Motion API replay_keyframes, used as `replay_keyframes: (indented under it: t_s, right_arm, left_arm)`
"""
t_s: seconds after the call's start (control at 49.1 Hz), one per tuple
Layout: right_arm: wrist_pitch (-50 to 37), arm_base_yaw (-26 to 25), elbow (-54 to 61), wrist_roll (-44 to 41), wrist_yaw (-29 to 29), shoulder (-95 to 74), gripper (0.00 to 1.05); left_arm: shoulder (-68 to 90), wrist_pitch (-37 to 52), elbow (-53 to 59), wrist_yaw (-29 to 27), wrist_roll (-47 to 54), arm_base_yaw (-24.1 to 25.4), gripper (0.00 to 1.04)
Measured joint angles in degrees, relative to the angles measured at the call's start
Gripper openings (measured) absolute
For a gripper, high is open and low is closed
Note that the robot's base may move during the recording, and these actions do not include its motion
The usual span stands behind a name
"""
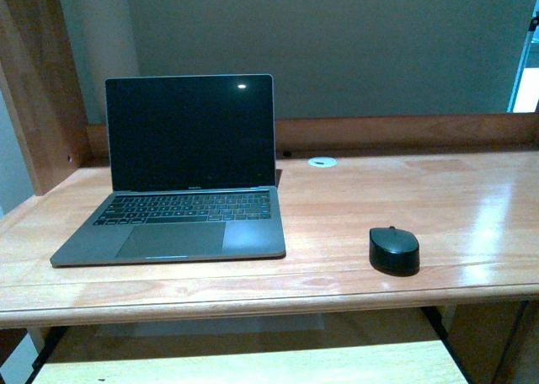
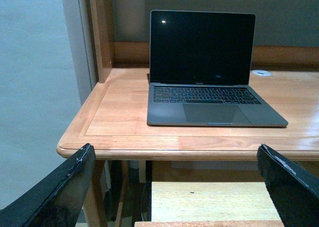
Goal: Place mouse
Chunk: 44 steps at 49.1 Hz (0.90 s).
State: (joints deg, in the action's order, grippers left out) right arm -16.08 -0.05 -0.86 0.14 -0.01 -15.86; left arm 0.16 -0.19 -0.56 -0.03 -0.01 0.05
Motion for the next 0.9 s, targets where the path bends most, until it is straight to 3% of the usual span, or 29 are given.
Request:
replay_keyframes:
  t_s: [0.489,0.591,0.896]
  right_arm:
    - [6.2,0.0,0.0,0.0,0.0,6.2,0.02]
    - [14.4,0.0,0.0,-0.1,0.1,11.6,0.02]
    - [15.5,0.0,-0.3,-0.1,0.2,15.3,0.02]
  left_arm:
    - [0.0,0.0,0.0,0.0,0.0,0.0,0.98]
    - [0.0,0.0,0.0,0.0,0.0,0.0,0.98]
    - [0.0,0.0,0.0,0.0,0.0,0.0,0.98]
